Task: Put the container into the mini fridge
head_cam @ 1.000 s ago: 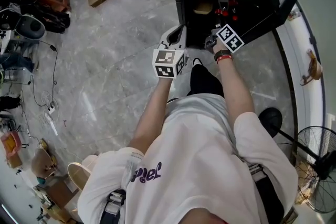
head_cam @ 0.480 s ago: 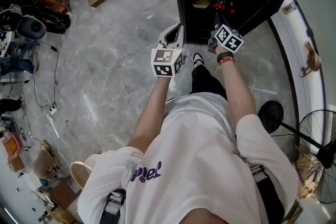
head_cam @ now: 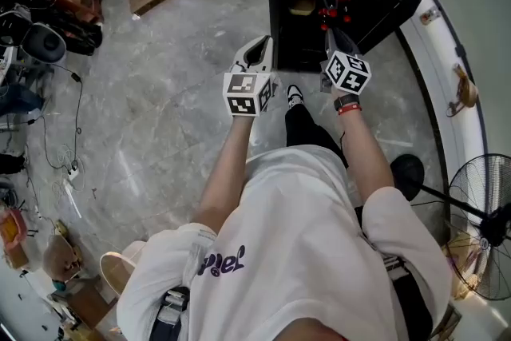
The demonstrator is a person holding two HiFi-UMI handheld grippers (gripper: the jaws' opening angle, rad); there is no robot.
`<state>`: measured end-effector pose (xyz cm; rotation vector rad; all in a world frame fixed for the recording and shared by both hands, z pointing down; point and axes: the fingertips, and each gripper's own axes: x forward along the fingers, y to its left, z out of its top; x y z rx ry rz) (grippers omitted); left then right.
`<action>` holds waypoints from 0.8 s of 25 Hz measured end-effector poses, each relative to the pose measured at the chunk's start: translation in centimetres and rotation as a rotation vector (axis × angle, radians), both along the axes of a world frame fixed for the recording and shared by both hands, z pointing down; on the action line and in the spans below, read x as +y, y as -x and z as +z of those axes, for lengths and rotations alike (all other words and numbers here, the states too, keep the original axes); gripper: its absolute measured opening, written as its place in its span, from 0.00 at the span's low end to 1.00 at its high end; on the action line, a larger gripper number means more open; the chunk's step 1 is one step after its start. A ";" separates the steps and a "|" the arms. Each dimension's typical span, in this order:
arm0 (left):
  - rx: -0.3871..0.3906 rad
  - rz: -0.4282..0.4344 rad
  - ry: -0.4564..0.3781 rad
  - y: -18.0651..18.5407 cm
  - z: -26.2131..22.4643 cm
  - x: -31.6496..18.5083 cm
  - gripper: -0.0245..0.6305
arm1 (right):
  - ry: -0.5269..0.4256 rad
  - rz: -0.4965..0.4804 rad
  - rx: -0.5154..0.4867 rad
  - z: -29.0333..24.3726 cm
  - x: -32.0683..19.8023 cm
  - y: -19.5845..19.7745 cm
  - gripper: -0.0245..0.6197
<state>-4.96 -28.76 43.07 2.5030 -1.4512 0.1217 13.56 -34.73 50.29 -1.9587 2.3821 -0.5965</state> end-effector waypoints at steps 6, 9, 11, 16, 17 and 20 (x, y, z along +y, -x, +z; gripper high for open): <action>0.002 -0.008 -0.014 1.3 -0.4 0.9 0.07 | -0.022 -0.014 0.045 -2.5 3.0 0.4 0.15; 0.002 -0.014 -0.020 1.9 -0.5 1.1 0.07 | -0.026 -0.022 0.049 -3.3 4.4 0.7 0.14; -0.004 -0.015 -0.023 2.2 -0.6 1.4 0.07 | -0.028 -0.032 0.050 -3.7 5.4 0.9 0.13; -0.085 0.004 -0.050 2.1 -0.3 2.1 0.07 | -0.026 -0.030 0.062 -4.1 7.6 1.0 0.10; -0.092 0.008 -0.057 1.9 -0.4 2.2 0.07 | -0.027 -0.028 0.064 -4.1 7.9 0.9 0.09; -0.082 0.016 -0.065 1.6 -0.7 2.2 0.07 | -0.031 -0.027 0.064 -4.5 8.5 1.0 0.08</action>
